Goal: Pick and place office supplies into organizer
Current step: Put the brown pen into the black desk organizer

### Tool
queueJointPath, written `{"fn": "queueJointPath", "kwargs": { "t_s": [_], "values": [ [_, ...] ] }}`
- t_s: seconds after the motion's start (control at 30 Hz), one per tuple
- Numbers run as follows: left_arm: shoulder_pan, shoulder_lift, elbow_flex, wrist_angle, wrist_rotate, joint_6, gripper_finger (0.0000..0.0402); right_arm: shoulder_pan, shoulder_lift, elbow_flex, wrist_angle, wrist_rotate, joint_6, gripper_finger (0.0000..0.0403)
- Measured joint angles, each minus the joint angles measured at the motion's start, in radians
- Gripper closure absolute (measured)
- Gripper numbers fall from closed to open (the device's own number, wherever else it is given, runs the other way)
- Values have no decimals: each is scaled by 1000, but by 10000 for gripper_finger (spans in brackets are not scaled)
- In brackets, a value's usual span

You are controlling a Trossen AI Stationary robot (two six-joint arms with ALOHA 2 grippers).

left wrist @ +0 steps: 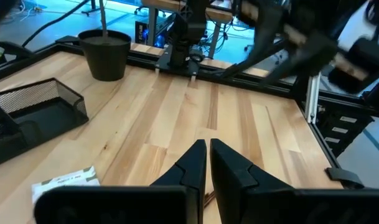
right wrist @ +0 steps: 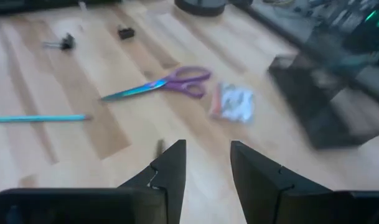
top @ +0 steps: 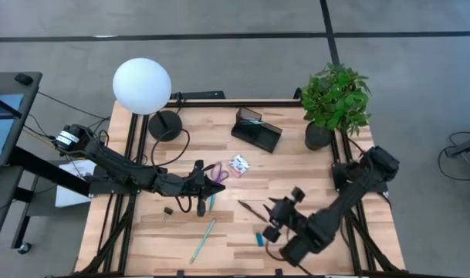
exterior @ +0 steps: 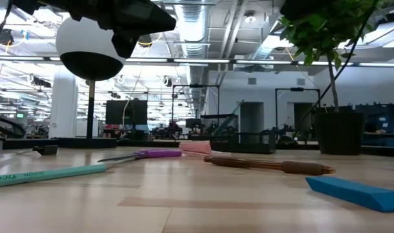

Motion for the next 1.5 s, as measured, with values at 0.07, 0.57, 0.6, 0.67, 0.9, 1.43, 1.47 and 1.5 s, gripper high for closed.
{"fn": "queueJointPath", "kwargs": {
  "t_s": [0.07, 0.57, 0.6, 0.67, 0.9, 1.43, 1.47, 1.5],
  "values": [
    [0, 0, 0, 1, 0, -11, 386, 21, -6, -73, 67, 3, 67, 285],
    [-1, 0, 0, 10, 0, -70, 386, 15, -11, -444, 641, -5, -148, 285],
    [-1, 0, 0, 10, 0, -63, 386, 21, -11, -455, 700, -5, -185, 285],
    [-1, 0, 0, 10, 0, -62, 386, 40, -9, -479, 840, -4, -257, 285],
    [-1, 0, 0, 6, 0, -48, 386, 85, -3, -622, 1240, 82, -449, 285],
    [-1, 0, 0, -5, 1, -46, 386, 50, 99, -757, 1588, 66, -410, 285],
    [-1, 0, 0, -5, 1, -46, 386, 44, 125, -748, 1595, 56, -413, 285],
    [-1, 0, 0, -5, 1, -46, 386, 40, 143, -743, 1587, 57, -418, 285]
  ]
}}
